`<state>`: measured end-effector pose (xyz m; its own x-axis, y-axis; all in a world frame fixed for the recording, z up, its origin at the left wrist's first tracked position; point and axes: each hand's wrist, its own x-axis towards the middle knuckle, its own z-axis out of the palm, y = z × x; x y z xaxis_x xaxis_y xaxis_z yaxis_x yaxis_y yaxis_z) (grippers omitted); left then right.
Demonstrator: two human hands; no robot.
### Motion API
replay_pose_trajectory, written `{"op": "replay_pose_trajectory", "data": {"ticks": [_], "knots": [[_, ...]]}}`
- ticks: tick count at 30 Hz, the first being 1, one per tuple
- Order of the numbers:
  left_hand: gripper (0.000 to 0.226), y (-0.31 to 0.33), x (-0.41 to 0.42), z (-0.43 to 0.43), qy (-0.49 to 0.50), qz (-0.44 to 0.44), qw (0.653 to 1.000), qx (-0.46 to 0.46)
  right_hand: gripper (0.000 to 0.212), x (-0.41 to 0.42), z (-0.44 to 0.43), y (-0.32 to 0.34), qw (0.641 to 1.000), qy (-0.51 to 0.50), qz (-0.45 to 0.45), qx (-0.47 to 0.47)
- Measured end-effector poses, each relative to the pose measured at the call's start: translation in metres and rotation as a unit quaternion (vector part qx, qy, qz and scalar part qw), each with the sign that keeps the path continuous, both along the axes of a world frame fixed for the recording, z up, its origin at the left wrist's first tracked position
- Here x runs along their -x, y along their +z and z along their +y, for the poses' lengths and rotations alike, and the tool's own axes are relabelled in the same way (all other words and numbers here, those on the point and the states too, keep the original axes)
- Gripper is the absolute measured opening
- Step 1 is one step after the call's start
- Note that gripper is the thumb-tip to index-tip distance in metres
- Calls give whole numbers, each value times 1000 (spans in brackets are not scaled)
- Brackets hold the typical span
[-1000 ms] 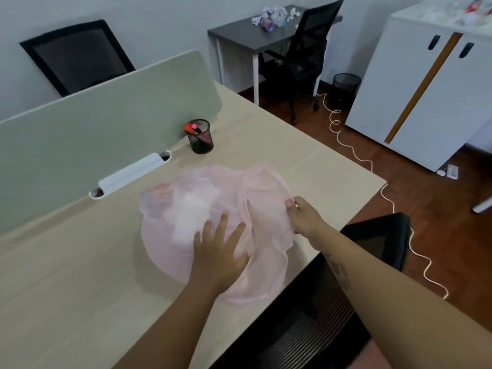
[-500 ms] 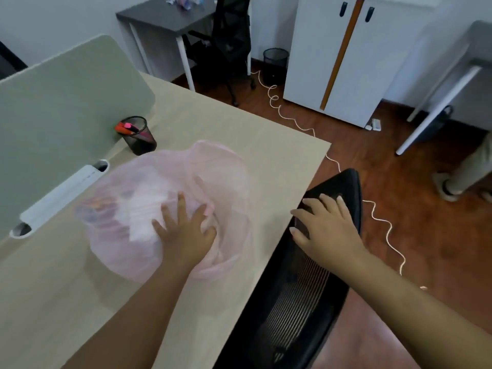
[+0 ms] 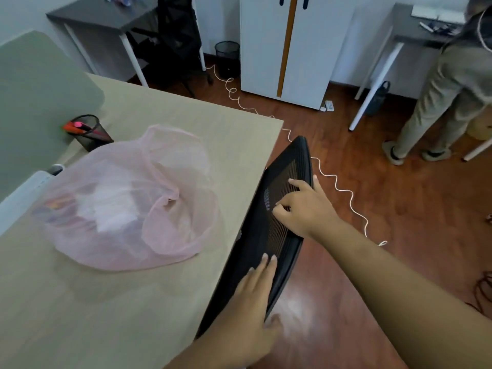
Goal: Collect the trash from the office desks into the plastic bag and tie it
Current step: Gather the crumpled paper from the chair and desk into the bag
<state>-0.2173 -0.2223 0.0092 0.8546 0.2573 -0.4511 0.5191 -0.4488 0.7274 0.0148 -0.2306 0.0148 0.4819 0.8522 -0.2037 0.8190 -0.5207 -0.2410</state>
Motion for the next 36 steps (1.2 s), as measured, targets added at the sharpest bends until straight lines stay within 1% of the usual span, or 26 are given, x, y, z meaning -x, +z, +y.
{"op": "replay_pose_trajectory", "data": {"ticks": [4, 6, 10, 13, 14, 16, 17, 18, 20, 25, 27, 29, 30, 31, 32, 33, 34, 36], "knots": [[90, -2, -13, -15, 10, -7, 999, 52, 50, -11, -17, 0, 1000, 14, -22, 2], [88, 4, -25, -28, 8, -2, 998, 59, 49, -22, -34, -3, 1000, 10, -24, -9], [88, 3, -55, -67, 5, -5, 998, 68, 48, -44, -75, 2, 999, -27, -12, -30], [89, -2, -82, -104, 30, -19, 996, 83, 41, -66, -111, 3, 993, -82, -41, -75], [88, -3, -92, -119, 37, -26, 995, 85, 37, -74, -124, 1, 989, -116, -33, -90], [86, -3, -113, -148, 44, -35, 995, 80, 32, -87, -149, 1, 976, -183, 36, -113], [86, -3, -123, -163, 44, -39, 995, 79, 31, -95, -160, 0, 970, -199, 56, -125], [87, -2, -133, -177, 42, -42, 995, 77, 31, -103, -171, -1, 968, -206, 55, -133], [87, -4, -152, -201, 34, -39, 996, 67, 31, -122, -190, -3, 968, -210, 40, -129], [85, -5, -188, -252, 19, -33, 998, 48, 30, -162, -237, -9, 970, -215, 43, -104], [82, -5, -193, -262, 15, -45, 997, 61, 30, -169, -249, -7, 971, -213, 30, -102], [79, -7, -186, -258, 7, -71, 994, 77, 34, -173, -255, -7, 975, -212, 16, -59], [79, -11, -178, -248, 8, -88, 994, 70, 36, -173, -255, -8, 976, -215, -15, -23], [80, -16, -170, -234, 14, -104, 993, 48, 37, -171, -253, -9, 975, -209, -71, 1], [79, -24, -161, -215, 24, -114, 993, 18, 38, -168, -246, -9, 972, -191, -136, 2], [77, -32, -153, -195, 34, -114, 993, -18, 40, -162, -236, -9, 970, -167, -178, -12], [78, -43, -145, -173, 46, -105, 992, -52, 44, -154, -223, -7, 972, -142, -186, -27], [85, -64, -128, -129, 71, -69, 990, -103, 56, -137, -196, -10, 985, -100, -139, -24]]}}
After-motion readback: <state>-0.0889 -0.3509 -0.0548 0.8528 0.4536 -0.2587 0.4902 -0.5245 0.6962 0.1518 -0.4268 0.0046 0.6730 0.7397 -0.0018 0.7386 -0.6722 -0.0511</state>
